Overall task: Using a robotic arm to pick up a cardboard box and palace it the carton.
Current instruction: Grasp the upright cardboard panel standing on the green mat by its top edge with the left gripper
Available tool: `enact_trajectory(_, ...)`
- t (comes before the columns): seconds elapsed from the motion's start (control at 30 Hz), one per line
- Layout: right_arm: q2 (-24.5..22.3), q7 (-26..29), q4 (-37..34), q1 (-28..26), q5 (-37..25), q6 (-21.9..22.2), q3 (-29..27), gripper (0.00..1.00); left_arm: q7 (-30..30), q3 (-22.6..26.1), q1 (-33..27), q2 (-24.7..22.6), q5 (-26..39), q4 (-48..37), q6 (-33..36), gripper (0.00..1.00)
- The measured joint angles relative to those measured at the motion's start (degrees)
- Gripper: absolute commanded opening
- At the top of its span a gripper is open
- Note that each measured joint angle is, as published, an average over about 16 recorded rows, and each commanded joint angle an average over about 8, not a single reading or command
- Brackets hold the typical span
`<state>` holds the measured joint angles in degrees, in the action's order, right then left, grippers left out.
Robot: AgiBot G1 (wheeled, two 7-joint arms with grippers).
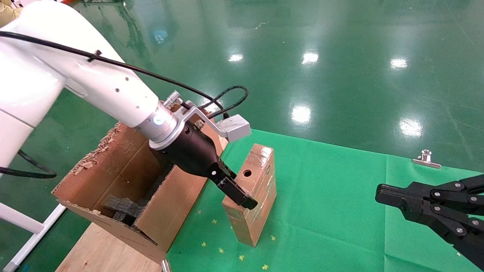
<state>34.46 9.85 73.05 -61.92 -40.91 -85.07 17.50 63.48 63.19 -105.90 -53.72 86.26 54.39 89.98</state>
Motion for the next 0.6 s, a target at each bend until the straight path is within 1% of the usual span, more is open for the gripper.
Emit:
enact_trajectory(0.03,0.0,0.0,0.0,0.0,0.0,0.0,0.0,0.0,-0.3,0.4,-0.1,-0.4,0.0,-0.4,-0.1,1.0)
enact_trajectory(0.07,0.0,0.0,0.0,0.0,0.0,0.0,0.0,0.08,-0.5,0.8,-0.2,-0.7,0.0,-0.9,-0.1,1.0)
enact_trajectory(0.23,0.0,0.0,0.0,0.0,0.0,0.0,0.0,0.71,-1.8,2.2,-0.5,-2.0,0.0,-2.5,-0.4,1.0)
enact_trajectory(0.27,0.0,0.0,0.0,0.0,0.0,0.0,0.0,0.83,-2.0,2.4,-0.5,-2.3,0.0,-2.8,-0.4,0.98)
enact_trajectory(0.3,0.0,0.0,0.0,0.0,0.0,0.0,0.0,0.96,-2.2,2.6,-0.6,-2.4,0.0,-3.0,-0.5,0.86)
enact_trajectory(0.33,0.0,0.0,0.0,0.0,0.0,0.0,0.0,1.0,-2.3,2.8,-0.6,-2.6,0.0,-3.2,-0.5,0.74)
enact_trajectory(0.5,0.0,0.0,0.0,0.0,0.0,0.0,0.0,1.0,-2.9,3.2,-0.8,-3.1,0.1,-3.7,-0.6,0.11)
enact_trajectory(0.53,0.0,0.0,0.0,0.0,0.0,0.0,0.0,1.0,-3.0,3.3,-0.8,-3.2,0.1,-3.8,-0.6,0.01)
enact_trajectory(0.6,0.0,0.0,0.0,0.0,0.0,0.0,0.0,1.0,-3.0,3.3,-0.8,-3.2,0.2,-3.8,-0.6,0.0)
